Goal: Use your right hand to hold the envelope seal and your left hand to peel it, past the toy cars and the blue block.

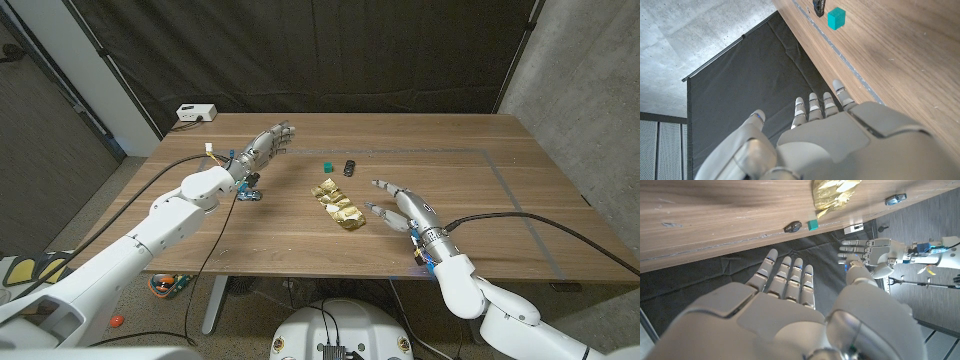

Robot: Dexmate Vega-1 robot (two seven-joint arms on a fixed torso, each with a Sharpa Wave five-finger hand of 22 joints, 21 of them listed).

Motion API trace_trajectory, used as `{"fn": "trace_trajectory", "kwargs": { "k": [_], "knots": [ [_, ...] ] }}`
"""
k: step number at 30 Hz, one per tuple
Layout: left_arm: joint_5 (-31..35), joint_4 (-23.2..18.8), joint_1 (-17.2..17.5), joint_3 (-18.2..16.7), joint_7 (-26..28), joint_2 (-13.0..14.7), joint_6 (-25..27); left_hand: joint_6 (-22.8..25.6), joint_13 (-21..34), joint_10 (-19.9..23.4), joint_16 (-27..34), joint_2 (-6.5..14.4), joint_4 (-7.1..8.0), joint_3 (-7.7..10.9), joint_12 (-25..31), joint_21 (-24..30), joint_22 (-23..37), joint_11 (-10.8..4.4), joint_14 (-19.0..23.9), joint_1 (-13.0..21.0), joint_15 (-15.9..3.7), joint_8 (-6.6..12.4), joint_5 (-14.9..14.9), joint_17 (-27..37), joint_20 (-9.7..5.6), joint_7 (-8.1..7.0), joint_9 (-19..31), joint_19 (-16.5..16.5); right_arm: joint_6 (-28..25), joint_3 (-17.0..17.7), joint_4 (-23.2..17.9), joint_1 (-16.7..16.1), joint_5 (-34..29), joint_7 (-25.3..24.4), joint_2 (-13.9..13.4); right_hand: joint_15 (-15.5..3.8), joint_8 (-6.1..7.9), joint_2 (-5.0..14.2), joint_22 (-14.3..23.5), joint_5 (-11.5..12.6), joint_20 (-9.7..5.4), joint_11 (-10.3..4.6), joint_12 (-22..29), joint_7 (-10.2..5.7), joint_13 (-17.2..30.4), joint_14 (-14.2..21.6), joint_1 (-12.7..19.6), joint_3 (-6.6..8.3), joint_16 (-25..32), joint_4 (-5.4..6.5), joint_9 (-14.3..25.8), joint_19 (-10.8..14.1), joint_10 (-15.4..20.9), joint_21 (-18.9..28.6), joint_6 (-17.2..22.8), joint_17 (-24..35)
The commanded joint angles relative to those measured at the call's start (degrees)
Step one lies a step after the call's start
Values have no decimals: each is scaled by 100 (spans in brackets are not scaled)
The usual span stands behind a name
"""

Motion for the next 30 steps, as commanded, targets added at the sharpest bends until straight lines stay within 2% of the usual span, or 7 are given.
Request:
{"fn": "trace_trajectory", "kwargs": {
  "k": [1, 9, 15, 21, 30],
  "knots": [
    [22, -3, -67, 93, -169, -28, 42, 43, 7, 49, -8, 4, 20, -25, -14, -8, 10, 23, 39, 61, 19, -43, -21, 13, 37, 4, 12, -550, -409, -266, -309, -265, -553, 39, -143, -42, -25, -8, 9, 32, -23, -9, -31, 16, 12, -79, 134, 16, -27, 12, 15, 1, -52, 35, -52, 28],
    [14, 7, -124, 150, -263, -39, 89, 36, 8, 46, -16, 6, 29, -31, -28, -20, 11, 31, 38, 54, 19, -61, -23, 15, 42, 2, 14, -551, -538, -463, -202, -247, -880, -138, -48, -62, -18, -19, 10, 54, -58, -31, -44, -4, 14, -92, 264, 41, -32, 0, 16, 16, -69, 35, -18, 27],
    [11, 17, -154, 173, -304, -37, 120, 43, 9, 43, -20, 6, 35, -37, -37, -26, 12, 45, 38, 48, 22, -68, -24, 17, 44, 9, 14, -546, -601, -681, -62, -147, -1158, -249, 78, -136, -4, -110, 8, 98, -116, -106, -31, -40, 16, -61, 482, 63, -25, -28, 16, 89, -9, 51, 40, 23],
    [12, 78, -213, 202, -371, -58, 114, 37, 10, 54, -25, 5, 47, -47, -43, -36, 13, 44, 41, 36, 18, -82, -24, 19, 44, 3, 16, -547, -623, -909, 183, -12, -1516, -544, 245, -310, 24, -314, 9, 178, -250, -251, -2, -186, 20, 8, 858, 71, -16, -35, 17, 233, 126, 92, 154, 22],
    [-24, 150, -268, 207, -464, -84, 74, 47, 11, 52, -30, 4, 61, -59, -54, -46, 15, 42, 43, 20, 29, -90, -25, 22, 42, 18, 17, -545, -669, -1132, 559, 204, -1740, -776, 433, -418, 80, -473, 15, 275, -340, -437, 45, -381, 29, 106, 1016, 41, 17, 36, 23, 297, 303, 112, 343, 65]
  ]
}}
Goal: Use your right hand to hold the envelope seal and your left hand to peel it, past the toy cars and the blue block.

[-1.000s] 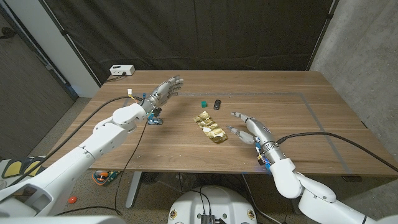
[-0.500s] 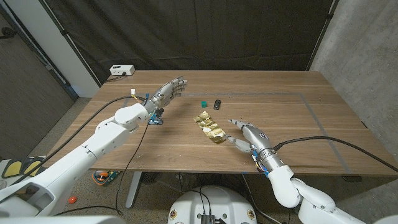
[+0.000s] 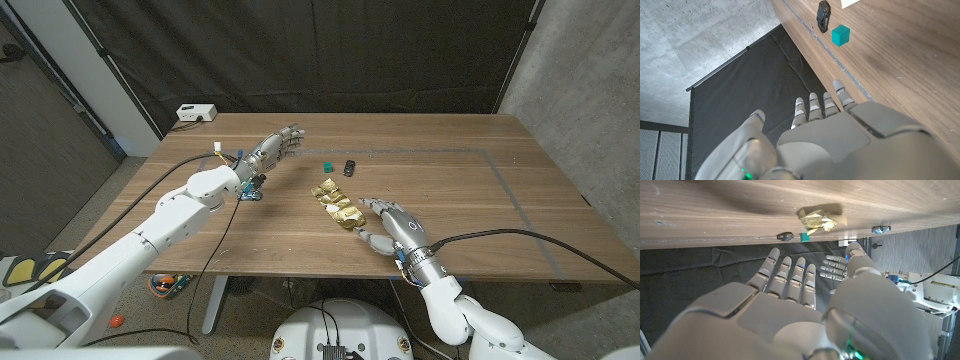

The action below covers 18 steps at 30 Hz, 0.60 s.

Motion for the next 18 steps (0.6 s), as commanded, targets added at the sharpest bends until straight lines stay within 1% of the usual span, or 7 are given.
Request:
{"fn": "trace_trajectory", "kwargs": {
  "k": [1, 2, 4, 10, 11, 13, 18],
  "knots": [
    [-46, 97, -85, 23, -123, -35, -34, 46, 12, 19, -31, 4, 14, -12, -15, -2, 16, 11, 42, 19, 33, -4, -25, 23, 43, 17, 18, -545, -85, -361, 495, 273, -428, -350, 267, -450, 58, -74, 16, 89, -77, -126, 39, -112, 23, 37, 122, 7, 31, 59, 25, 41, 51, 48, 94, 29],
    [-50, 100, -87, 20, -126, -35, -36, 45, 12, 20, -31, 3, 16, -14, -15, -4, 16, 9, 43, 17, 36, -5, -25, 23, 46, 19, 18, -548, -91, -385, 535, 302, -435, -349, 282, -461, 59, -87, 16, 103, -83, -178, 36, -125, 24, 34, 139, 5, 30, 63, 26, 42, 50, 48, 100, 34],
    [-59, 113, -91, 13, -140, -34, -51, 47, 13, 24, -32, 3, 19, -17, -17, -5, 17, 13, 43, 12, 34, -8, -24, 24, 44, 20, 18, -543, -89, -429, 623, 359, -448, -376, 313, -476, 61, -127, 16, 122, -97, -212, 40, -178, 26, 23, 158, -8, 25, 64, 27, 31, 69, 42, 111, 39],
    [-113, 145, -98, -9, -192, -33, -68, 48, 13, 34, -35, 1, 30, -27, -20, -11, 18, 20, 47, -1, 36, -16, -24, 25, 44, 13, 19, -538, -108, -564, 824, 507, -486, -427, 398, -454, 67, -154, 16, 168, -142, -246, 34, -245, 30, -84, 197, -17, -7, 86, 30, 1, 74, 28, 138, 58],
    [-120, 154, -99, -12, -198, -36, -75, 48, 13, 33, -34, 1, 31, -28, -22, -11, 18, 18, 49, -2, 35, -17, -24, 25, 45, 13, 19, -538, -87, -587, 866, 531, -486, -458, 414, -448, 78, -162, 16, 187, -147, -278, 43, -301, 31, -90, 222, -16, -5, 89, 30, -2, 106, 26, 171, 64],
    [-138, 171, -105, -16, -221, -39, -83, 50, 14, 39, -36, 1, 34, -31, -21, -13, 18, 21, 47, -6, 39, -18, -23, 26, 44, 15, 20, -538, -107, -652, 963, 581, -552, -555, 479, -457, 92, -173, 16, 214, -160, -300, 57, -332, 33, -97, 275, -10, -3, 82, 31, 1, 149, 26, 212, 68],
    [-174, 214, -128, -16, -277, -49, -91, 60, 14, 40, -39, -1, 43, -40, -27, -20, 19, 31, 49, -17, 37, -21, -22, 27, 51, 21, 20, -538, -100, -781, 1133, 701, -605, -649, 561, -534, 143, -206, 15, 294, -202, -458, 89, -471, 36, -72, 426, 4, 17, 74, 33, 26, 269, 31, 367, 80]
  ]
}}
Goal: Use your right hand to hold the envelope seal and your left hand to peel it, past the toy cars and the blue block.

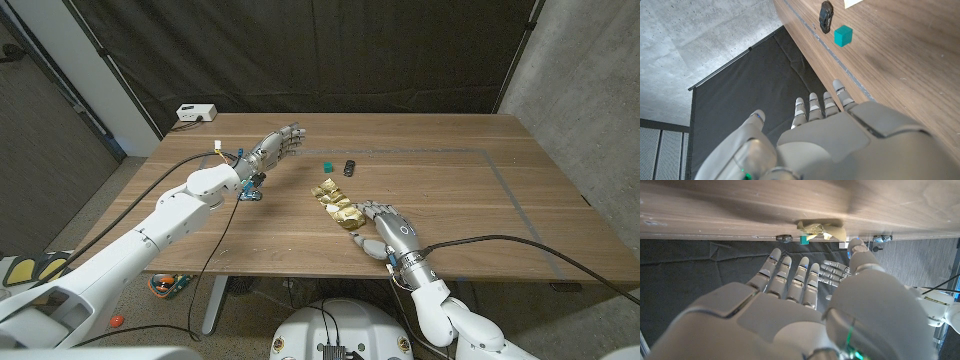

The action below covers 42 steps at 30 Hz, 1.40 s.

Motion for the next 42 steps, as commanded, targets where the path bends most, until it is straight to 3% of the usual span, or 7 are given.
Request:
{"fn": "trace_trajectory", "kwargs": {
  "k": [1, 15, 22, 30, 33, 38, 42],
  "knots": [
    [-93, 106, -54, -26, -127, -23, -47, 58, 15, 40, -40, -1, 21, -18, -7, -22, 20, 33, 26, -20, 20, -23, -22, 28, 52, 17, 21, -539, -19, -320, 456, 296, -205, -293, 226, -557, 51, 3, 16, 72, -61, -110, 66, -85, 7, -11, 152, 32, 19, 0, 34, 48, 58, 31, 99, 20],
    [-196, 229, -84, -42, -258, -61, -115, 64, 16, 55, -45, -6, 42, -40, -16, -35, 21, 33, 34, -47, 23, -36, -17, 31, 64, 24, 22, -532, 272, -624, 1195, 695, -252, -926, 530, -906, 262, 45, 22, 233, -196, -324, 231, -361, 6, 435, 485, 50, 183, 80, 27, 306, 643, 132, 825, 86],
    [-246, 267, -74, -56, -314, -70, -156, 63, 17, 56, -45, -12, 52, -54, -24, -43, 22, 53, 44, -63, 31, -44, -15, 32, 68, 22, 23, -534, 230, -721, 1451, 870, -277, -1127, 647, -1065, 347, 331, 32, 314, -298, -351, 294, -385, 0, 792, 935, 196, 277, 46, 25, 507, 958, 243, 1241, 151],
    [-302, 338, -66, -96, -361, -90, -245, 59, 18, 68, -47, -18, 64, -70, -27, -50, 23, 43, 47, -82, 31, -53, -11, 33, 79, 20, 24, -530, 200, -877, 1608, 1134, -360, -1115, 730, -1092, 467, 606, 45, 207, -334, -330, 443, -386, 24, 1160, 1332, -37, 477, 83, 29, 530, 1530, 336, 1936, 309],
    [-386, 392, -49, -128, -461, -113, -337, 54, 18, 71, -45, -22, 70, -78, -31, -54, 23, 44, 59, -92, 31, -59, -9, 34, 76, 22, 24, -527, -215, -922, 1303, 1201, -493, -508, 638, -1091, 445, 602, 47, 177, -328, -327, 447, -375, 42, 1328, 1369, -109, 531, 98, 17, 550, 1578, 374, 2056, 345],
    [-452, 362, 16, -195, -470, -62, -361, 45, 19, 81, -43, -36, 83, -101, -35, -62, 24, 50, 74, -117, 31, -70, -5, 35, 86, 1, 25, -523, -485, -726, 409, 1134, -253, 662, 122, -987, -112, 491, 77, 131, -192, -199, 6, -276, 31, 903, 1249, -139, 202, 180, 1, 301, 718, 430, 1222, 359],
    [-454, 406, 29, -210, -424, -49, -328, 52, 19, 88, -43, -41, 92, -113, -38, -64, 25, 58, 80, -133, 34, -71, -3, 36, 93, 3, 26, -513, -656, -449, -196, 831, -266, 635, -198, -894, -118, 614, 86, 39, -174, -79, 14, -132, 40, 808, 750, -286, 211, 479, 8, 257, 767, 482, 1278, 481]
  ]
}}
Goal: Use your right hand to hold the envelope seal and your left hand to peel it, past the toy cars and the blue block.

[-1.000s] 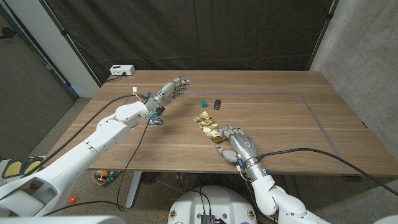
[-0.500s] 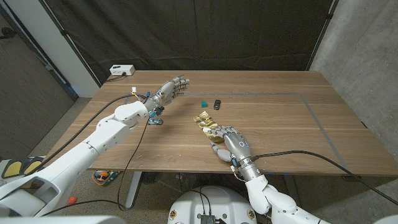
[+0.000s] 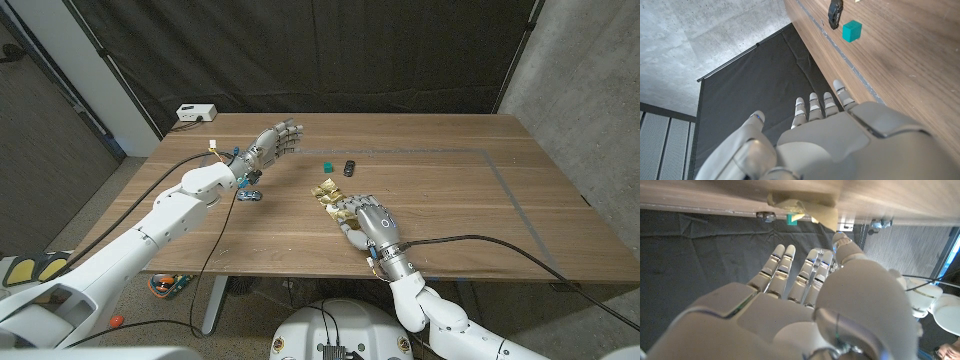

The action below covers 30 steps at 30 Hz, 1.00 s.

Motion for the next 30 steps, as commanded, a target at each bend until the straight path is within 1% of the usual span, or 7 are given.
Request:
{"fn": "trace_trajectory", "kwargs": {
  "k": [1, 4, 7, 12, 15, 23, 30],
  "knots": [
    [-95, 90, 55, -71, -19, 31, -36, 21, 19, 36, 1, -4, 5, -26, -16, -10, 25, 1, 47, -49, 29, -27, -2, 6, 44, -25, 26, -521, -590, 404, -1466, -294, 16, 1177, -773, -841, -14, 130, 31, -73, 19, 79, 22, 88, 19, -61, -473, -101, 11, 303, 22, -54, 86, 71, 37, 123],
    [-134, 280, -38, -33, -157, -60, -97, 31, 20, 45, 1, -6, 10, -35, -16, -12, 25, -5, 52, -60, 31, -26, 1, 7, 41, -29, 27, -514, -695, 553, -1833, -429, -186, 1208, -996, -821, -31, 107, 31, -93, 24, 106, 19, 98, 19, -70, -676, -194, 17, 397, 23, -65, 92, 84, 25, 153],
    [-135, 465, -149, 23, -270, -156, -139, 30, 20, 46, -1, -7, 15, -40, -19, -15, 25, 6, 52, -68, 35, -29, 3, 7, 48, -26, 27, -512, -713, 717, -2127, -526, -223, 1367, -1181, -810, -46, 27, 28, -103, 35, 108, 12, 116, 18, -83, -782, -263, 7, 421, 24, -75, 82, 90, -3, 158],
    [-129, 677, -296, 94, -381, -245, -109, 31, 21, 41, -5, -7, 24, -53, -28, -23, 26, 11, 51, -85, 38, -33, 8, 8, 58, -22, 27, -512, -431, 977, -2408, -657, -60, 1439, -1394, -787, -41, -12, 26, -114, 63, 150, 8, 169, 23, -98, -994, -359, 5, 508, 26, -95, 75, 98, 30, 181],
    [-143, 786, -356, 105, -443, -294, -136, 33, 21, 40, -7, -7, 28, -58, -32, -26, 26, 10, 51, -92, 40, -35, 10, 8, 56, -20, 27, -511, -329, 1031, -2527, -672, -153, 1587, -1479, -787, -24, -54, 23, -121, 69, 155, 29, 146, 24, -60, -1110, -418, 20, 548, 27, -94, 133, 106, 87, 192],
    [-182, 1051, -520, 129, -659, -402, -225, 38, 21, 38, -12, -6, 37, -73, -42, -34, 26, -4, 52, -111, 38, -39, 19, 8, 43, -15, 28, -500, -219, 976, -2616, -507, -524, 2389, -1520, -858, 5, -230, 10, -78, 52, 50, 57, 70, 22, -31, -1012, -446, -7, 407, 30, -30, 227, 137, 176, 159],
    [-208, 1184, -594, 129, -775, -468, -305, 41, 22, 45, -18, -8, 44, -87, -49, -44, 26, 18, 49, -128, 40, -44, 26, 9, 44, -8, 28, -500, -186, 909, -2502, -488, -839, 2522, -1386, -879, -18, -378, 1, -37, 27, 0, 38, 24, 22, -62, -1005, -501, -38, 344, 31, -29, 196, 138, 130, 145]
  ]
}}
